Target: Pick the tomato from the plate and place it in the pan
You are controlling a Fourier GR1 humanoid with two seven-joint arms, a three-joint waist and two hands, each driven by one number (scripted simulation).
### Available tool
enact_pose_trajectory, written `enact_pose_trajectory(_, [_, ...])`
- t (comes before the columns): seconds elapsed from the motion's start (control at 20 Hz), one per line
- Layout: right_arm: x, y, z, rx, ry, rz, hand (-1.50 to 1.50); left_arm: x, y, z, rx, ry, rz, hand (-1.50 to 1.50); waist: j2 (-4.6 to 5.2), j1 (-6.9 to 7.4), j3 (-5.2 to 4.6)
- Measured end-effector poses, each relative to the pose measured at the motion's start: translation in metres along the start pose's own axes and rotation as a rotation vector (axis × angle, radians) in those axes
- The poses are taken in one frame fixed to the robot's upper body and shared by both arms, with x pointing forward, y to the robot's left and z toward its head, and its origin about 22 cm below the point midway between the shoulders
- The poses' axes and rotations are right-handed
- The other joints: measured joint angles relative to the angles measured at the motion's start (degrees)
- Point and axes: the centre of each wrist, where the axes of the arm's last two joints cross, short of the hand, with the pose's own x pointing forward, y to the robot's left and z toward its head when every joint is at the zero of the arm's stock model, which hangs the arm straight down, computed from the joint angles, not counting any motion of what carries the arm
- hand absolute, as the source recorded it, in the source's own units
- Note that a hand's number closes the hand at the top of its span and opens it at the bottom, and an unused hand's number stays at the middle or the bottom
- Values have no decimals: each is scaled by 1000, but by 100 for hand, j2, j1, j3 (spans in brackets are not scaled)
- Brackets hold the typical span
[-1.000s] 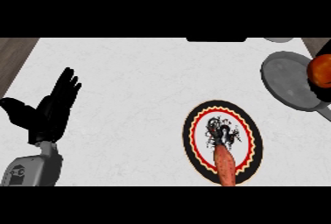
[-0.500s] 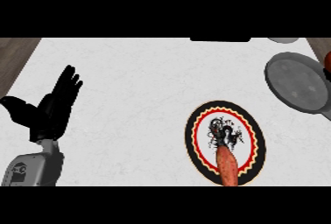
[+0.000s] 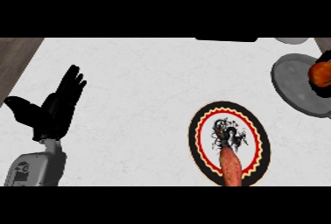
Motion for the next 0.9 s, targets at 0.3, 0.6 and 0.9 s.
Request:
enact_pose_trajectory(0.3, [-11, 14, 9, 91, 169, -41, -150, 6, -6, -3, -12, -9, 6, 0, 34, 72, 7])
enact_pose_trajectory(0.6, [-19, 23, 20, 158, 204, -120, -150, 11, -7, -5, -20, -13, 6, 0, 61, 90, 18])
enact_pose_trajectory(0.9, [-28, 5, 21, 55, 180, -332, -150, 12, -6, -6, -13, -12, 8, 0, 41, 36, 25])
